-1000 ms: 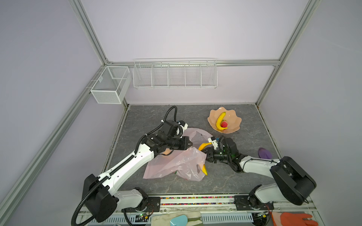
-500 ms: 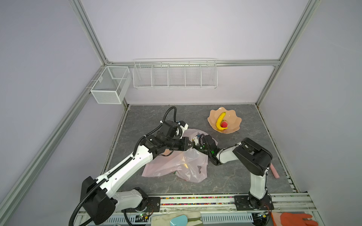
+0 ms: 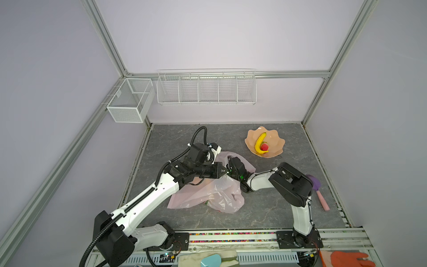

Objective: Place the fruits into the plastic bag
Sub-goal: Place the fruit in the plastic bag.

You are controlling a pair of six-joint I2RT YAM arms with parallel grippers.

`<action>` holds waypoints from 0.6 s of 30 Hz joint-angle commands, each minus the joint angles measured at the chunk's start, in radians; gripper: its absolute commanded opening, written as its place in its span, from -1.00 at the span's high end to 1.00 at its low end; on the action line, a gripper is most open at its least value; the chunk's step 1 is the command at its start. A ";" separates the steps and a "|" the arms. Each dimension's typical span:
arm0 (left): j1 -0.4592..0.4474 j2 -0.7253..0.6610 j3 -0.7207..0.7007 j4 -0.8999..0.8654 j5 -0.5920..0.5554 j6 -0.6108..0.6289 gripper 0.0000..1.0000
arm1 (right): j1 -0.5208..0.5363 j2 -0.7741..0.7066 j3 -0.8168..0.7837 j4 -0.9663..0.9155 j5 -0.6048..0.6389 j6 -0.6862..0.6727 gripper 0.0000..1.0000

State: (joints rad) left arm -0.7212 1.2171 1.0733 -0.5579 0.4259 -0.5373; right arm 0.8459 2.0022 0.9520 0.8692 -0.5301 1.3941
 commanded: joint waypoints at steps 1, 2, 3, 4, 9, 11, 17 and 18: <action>-0.004 -0.027 -0.012 -0.022 -0.039 0.006 1.00 | -0.008 -0.065 -0.047 -0.153 0.030 -0.028 -0.75; -0.004 -0.028 -0.012 -0.026 -0.048 0.007 1.00 | -0.011 -0.080 -0.057 -0.171 0.033 -0.036 -0.77; -0.004 -0.030 -0.012 -0.029 -0.060 0.006 1.00 | -0.013 -0.096 -0.063 -0.207 0.031 -0.047 -0.79; -0.004 -0.030 -0.012 -0.033 -0.071 0.008 1.00 | -0.016 -0.114 -0.067 -0.239 0.031 -0.063 -0.81; 0.001 -0.028 -0.009 -0.055 -0.121 0.008 1.00 | -0.022 -0.186 -0.105 -0.398 0.042 -0.130 -0.84; 0.009 -0.028 -0.010 -0.062 -0.133 0.004 1.00 | -0.024 -0.217 -0.115 -0.447 0.053 -0.150 -0.86; 0.020 -0.045 -0.015 -0.060 -0.142 0.002 1.00 | -0.037 -0.327 -0.164 -0.568 0.098 -0.201 -0.89; 0.021 -0.046 -0.018 -0.056 -0.141 0.001 1.00 | -0.040 -0.348 -0.165 -0.608 0.110 -0.223 -0.90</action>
State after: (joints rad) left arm -0.7059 1.1969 1.0729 -0.6048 0.3050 -0.5377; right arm 0.8181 1.7012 0.8146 0.4004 -0.4664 1.2209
